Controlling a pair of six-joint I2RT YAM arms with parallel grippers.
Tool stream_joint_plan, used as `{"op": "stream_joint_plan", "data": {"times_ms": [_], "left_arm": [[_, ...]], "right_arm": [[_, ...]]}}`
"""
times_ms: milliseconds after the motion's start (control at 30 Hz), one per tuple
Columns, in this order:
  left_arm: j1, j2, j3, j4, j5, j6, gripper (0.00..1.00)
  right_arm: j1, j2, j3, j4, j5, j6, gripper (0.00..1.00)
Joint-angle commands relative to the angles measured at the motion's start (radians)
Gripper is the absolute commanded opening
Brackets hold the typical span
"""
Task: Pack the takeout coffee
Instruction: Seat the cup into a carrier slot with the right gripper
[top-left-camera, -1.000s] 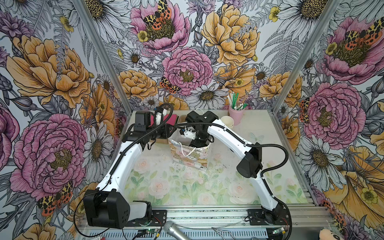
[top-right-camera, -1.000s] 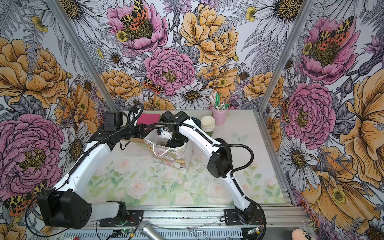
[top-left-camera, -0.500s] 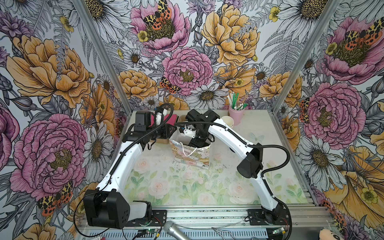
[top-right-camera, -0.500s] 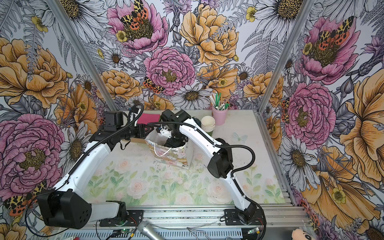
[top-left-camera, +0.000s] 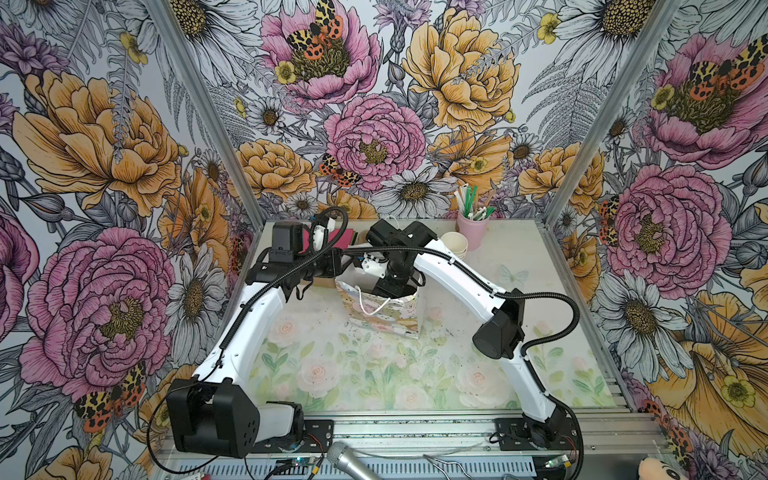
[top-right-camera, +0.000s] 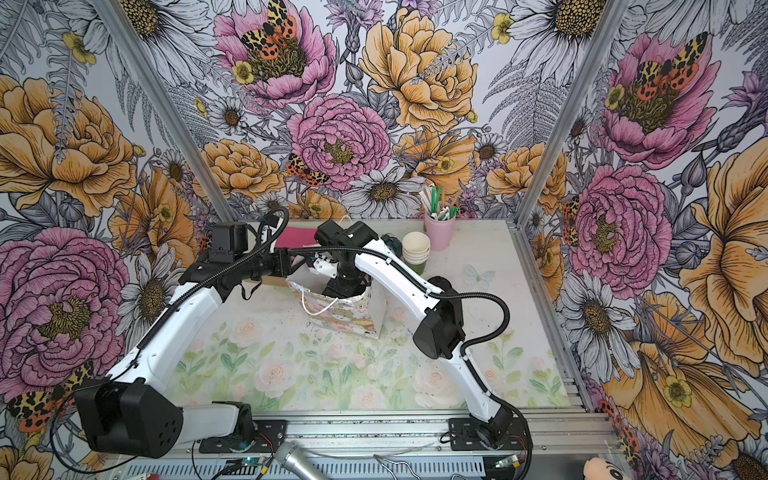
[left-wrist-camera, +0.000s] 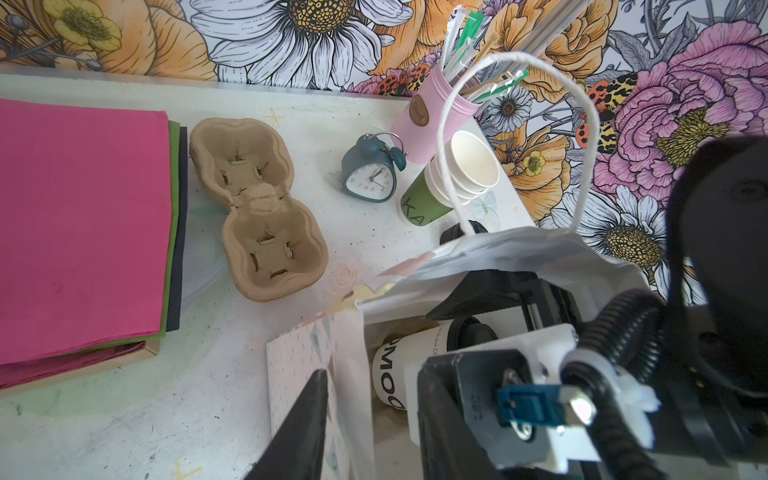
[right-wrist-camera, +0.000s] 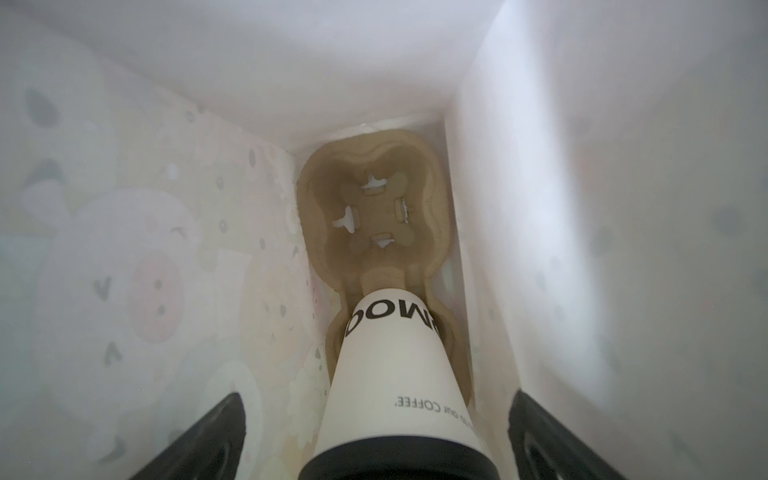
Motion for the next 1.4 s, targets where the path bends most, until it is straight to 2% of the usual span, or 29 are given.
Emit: {"op": "stream_joint_plan", "data": {"times_ms": [0,267,400,533,933,1367], "left_arm": [[-0.009,0.012,0.031,-0.004,-0.015,-0.007,0.38],[-0.022,0.019,0.042,-0.004,-0.017,-0.008,0.36],[-0.023,0.022,0.045,-0.005,-0.017,-0.011,0.25],[-0.024,0.023,0.048,-0.004,-0.017,-0.013,0.21],[-0.038,0.039,0.065,-0.030,-0.034,-0.006,0.00],[-0.048,0.040,0.067,-0.043,-0.041,0.002,0.00]], "right_arm": [[0.003,-0.036,0.032,0.022,-0.011,0.007,0.99],[0.003,-0.026,0.033,0.021,-0.001,0.010,0.99],[0.003,-0.021,0.031,0.021,-0.003,0.010,1.00],[0.003,-0.013,0.032,0.022,-0.005,0.010,0.99],[0.001,0.005,0.031,0.025,-0.012,0.014,1.00],[-0.001,0.014,0.033,0.049,-0.018,0.024,0.99]]}}
